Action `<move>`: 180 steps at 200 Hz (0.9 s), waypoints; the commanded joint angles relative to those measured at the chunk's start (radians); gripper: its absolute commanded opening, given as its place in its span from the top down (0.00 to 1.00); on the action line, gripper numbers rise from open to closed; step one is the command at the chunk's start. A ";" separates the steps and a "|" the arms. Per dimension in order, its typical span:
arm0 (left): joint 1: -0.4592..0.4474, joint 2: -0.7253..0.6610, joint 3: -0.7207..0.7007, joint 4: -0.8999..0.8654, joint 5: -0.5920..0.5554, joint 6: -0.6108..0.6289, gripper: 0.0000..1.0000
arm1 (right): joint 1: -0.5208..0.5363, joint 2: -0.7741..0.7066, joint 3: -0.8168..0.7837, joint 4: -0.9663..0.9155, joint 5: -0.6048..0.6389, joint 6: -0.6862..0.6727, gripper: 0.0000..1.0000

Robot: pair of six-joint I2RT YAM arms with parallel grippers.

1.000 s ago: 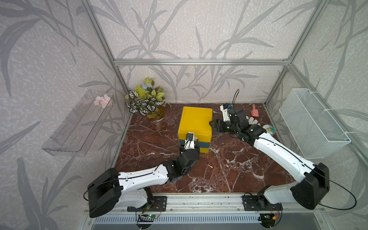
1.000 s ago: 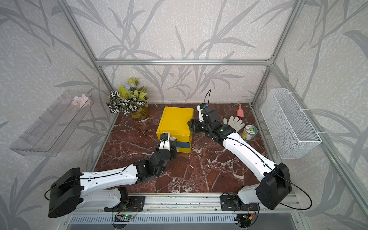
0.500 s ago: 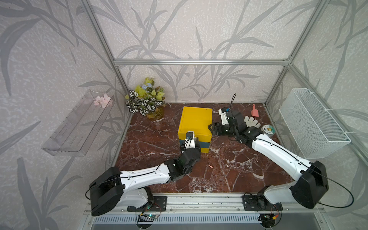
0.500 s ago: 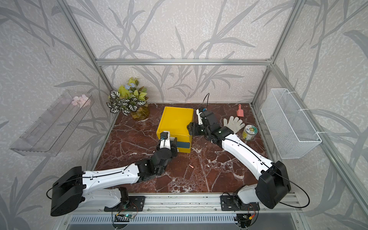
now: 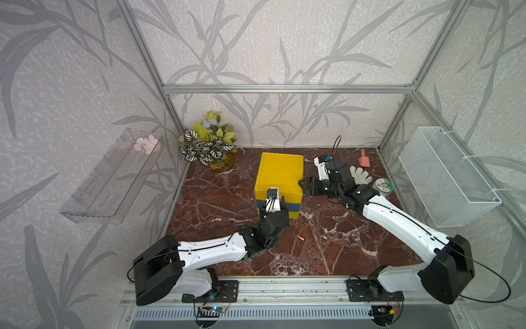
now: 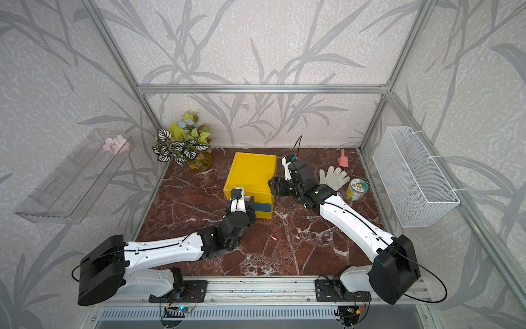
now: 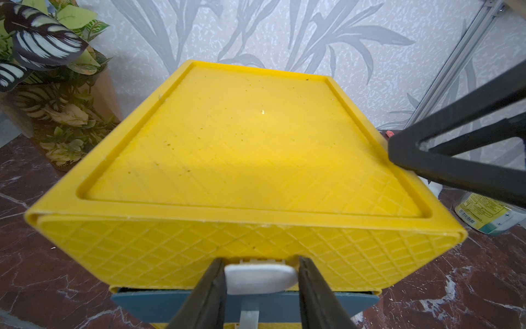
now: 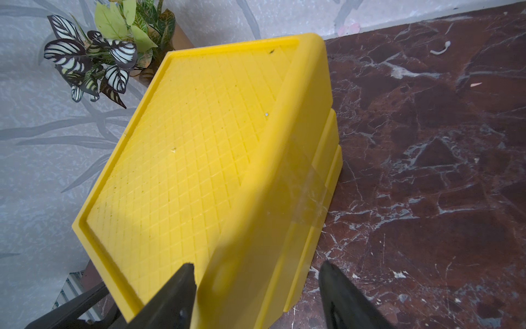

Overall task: Take the keys out of the drawer
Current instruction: Open the drawer in the storage box.

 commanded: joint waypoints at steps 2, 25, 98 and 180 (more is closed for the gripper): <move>-0.004 -0.006 0.026 -0.024 -0.017 -0.021 0.59 | 0.005 -0.038 -0.009 0.019 0.001 0.003 0.28; -0.007 -0.016 0.021 -0.036 -0.020 -0.033 0.59 | 0.005 -0.050 -0.017 0.027 0.012 0.002 0.28; -0.055 -0.040 0.009 -0.064 -0.062 -0.051 0.59 | 0.005 -0.074 -0.034 0.040 0.028 0.004 0.28; -0.118 -0.128 -0.048 -0.161 -0.121 -0.155 0.59 | 0.005 -0.088 -0.029 0.030 0.024 0.006 0.29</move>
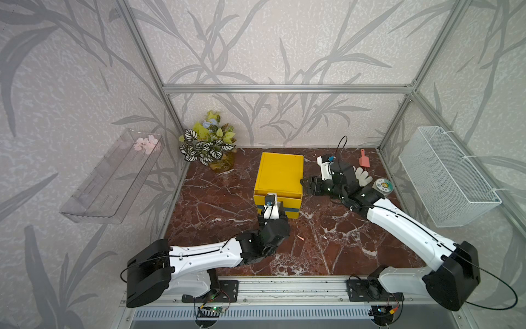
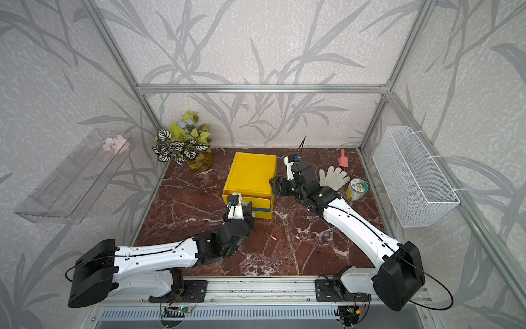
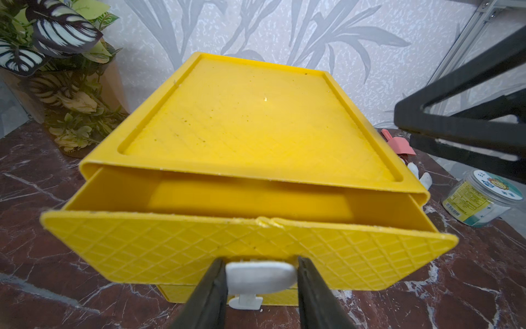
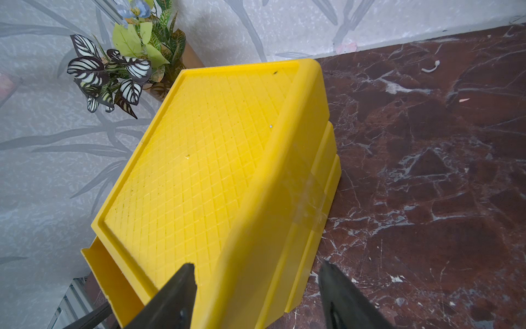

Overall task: Take the keys out of the drawer
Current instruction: Open the drawer in the storage box.

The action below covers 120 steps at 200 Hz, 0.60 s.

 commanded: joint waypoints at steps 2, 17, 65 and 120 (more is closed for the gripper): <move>-0.022 -0.044 -0.020 -0.051 -0.047 -0.057 0.59 | 0.005 -0.039 -0.003 0.007 0.011 0.006 0.29; -0.048 -0.053 -0.022 -0.079 -0.073 -0.074 0.59 | 0.006 -0.043 0.003 -0.004 0.011 0.004 0.29; -0.097 -0.083 -0.055 -0.114 -0.103 -0.122 0.59 | 0.007 -0.058 -0.002 -0.026 0.017 0.004 0.29; -0.174 -0.110 -0.074 -0.160 -0.177 -0.168 0.59 | 0.020 -0.069 0.000 -0.046 0.025 0.007 0.30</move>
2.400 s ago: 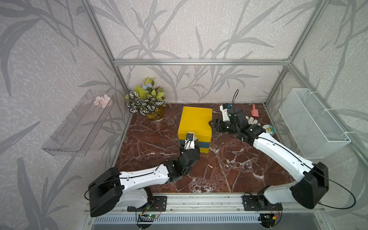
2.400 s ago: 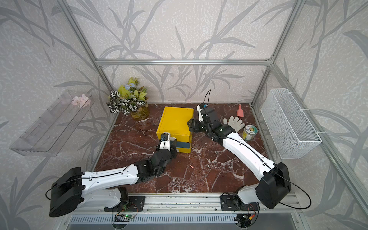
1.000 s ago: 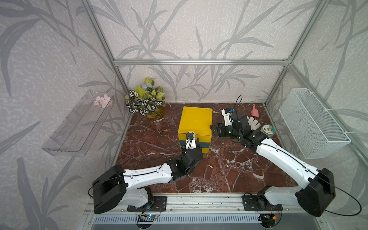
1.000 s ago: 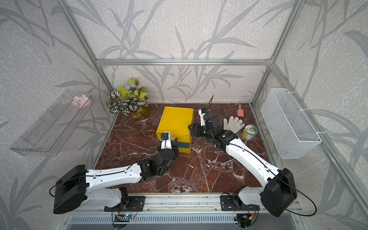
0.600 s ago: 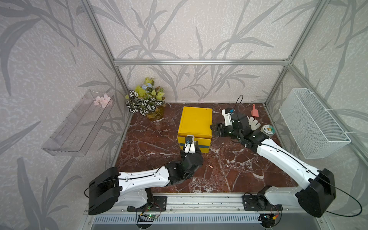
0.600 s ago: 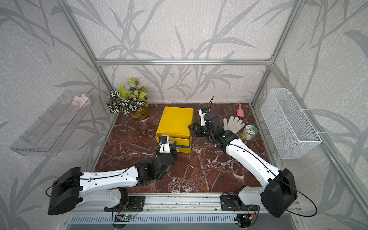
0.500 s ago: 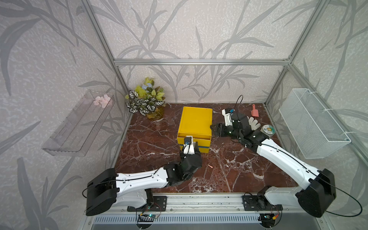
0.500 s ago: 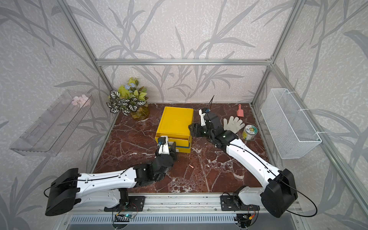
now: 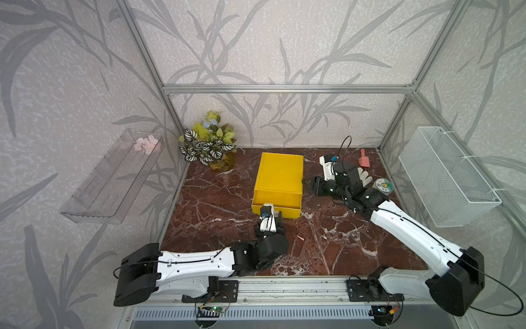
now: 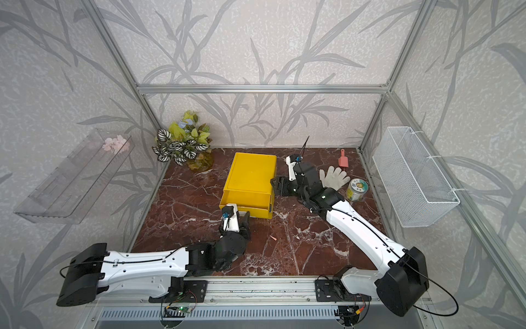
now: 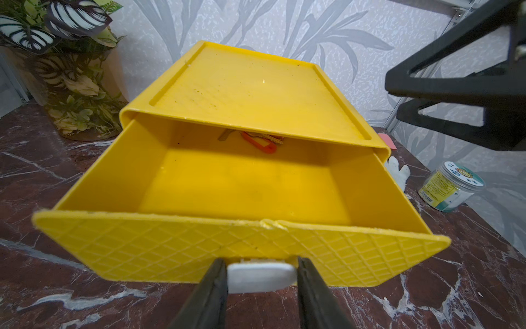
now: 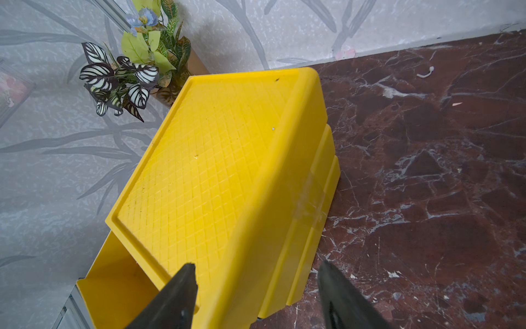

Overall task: Take the keys out of the drawer
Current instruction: Open the drawer in the storage box.

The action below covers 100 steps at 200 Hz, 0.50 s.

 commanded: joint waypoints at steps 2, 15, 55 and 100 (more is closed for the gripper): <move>-0.024 -0.023 -0.016 -0.051 -0.068 -0.037 0.59 | 0.017 -0.028 0.001 -0.021 0.018 0.001 0.30; -0.033 -0.029 -0.018 -0.055 -0.080 -0.042 0.59 | 0.023 -0.025 0.002 -0.022 0.021 0.001 0.30; -0.075 -0.046 -0.022 -0.089 -0.122 -0.071 0.59 | 0.039 -0.024 0.009 -0.036 0.028 0.001 0.30; -0.109 -0.055 -0.026 -0.130 -0.132 -0.115 0.59 | 0.051 -0.032 0.014 -0.051 0.049 -0.005 0.30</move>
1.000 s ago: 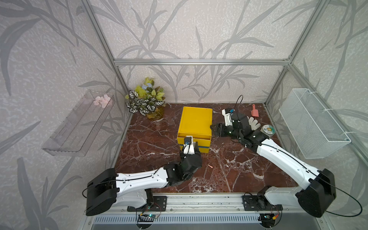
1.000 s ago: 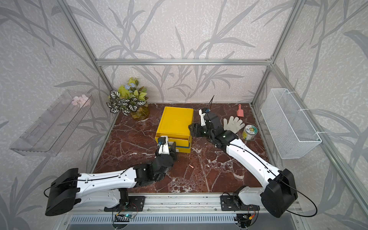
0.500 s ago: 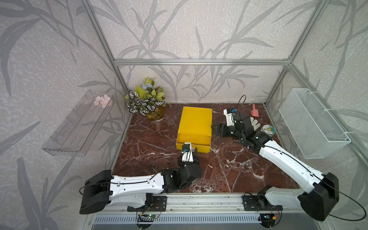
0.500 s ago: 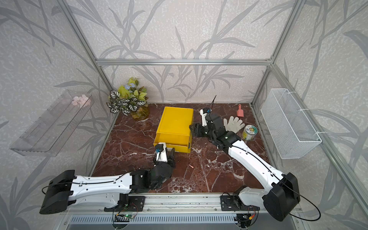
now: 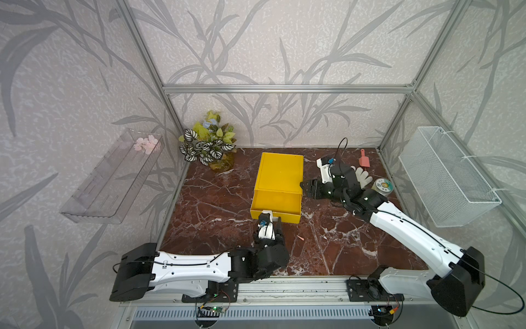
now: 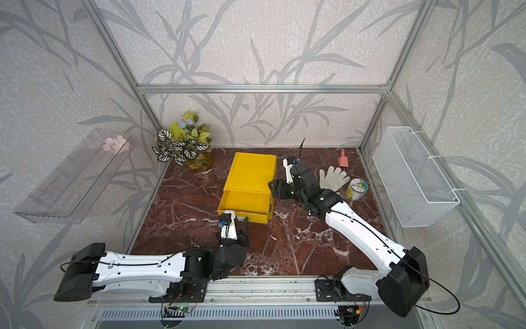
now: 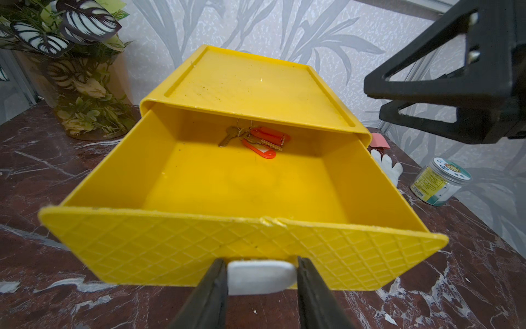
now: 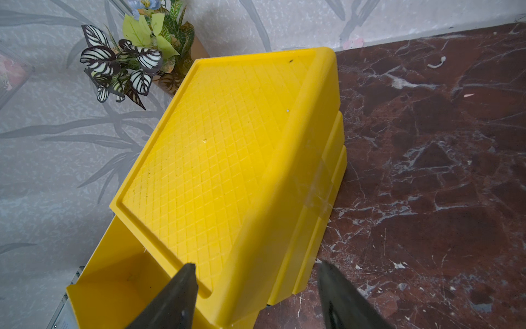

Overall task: Take the keys out of the drawer
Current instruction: Open the drawer in the storage box.

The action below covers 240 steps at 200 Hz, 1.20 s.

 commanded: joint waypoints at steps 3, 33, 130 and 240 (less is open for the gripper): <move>-0.016 -0.020 -0.016 -0.048 -0.049 -0.047 0.59 | 0.010 -0.028 0.014 -0.021 0.028 -0.006 0.30; -0.041 -0.022 -0.015 -0.057 -0.060 -0.055 0.59 | 0.016 -0.031 0.016 -0.026 0.033 -0.006 0.30; -0.142 0.003 0.012 -0.161 -0.112 -0.169 0.59 | 0.057 -0.023 0.026 -0.035 0.068 -0.003 0.30; -0.167 -0.110 -0.093 0.004 -0.107 -0.105 0.40 | 0.092 -0.003 0.050 -0.044 0.085 -0.009 0.30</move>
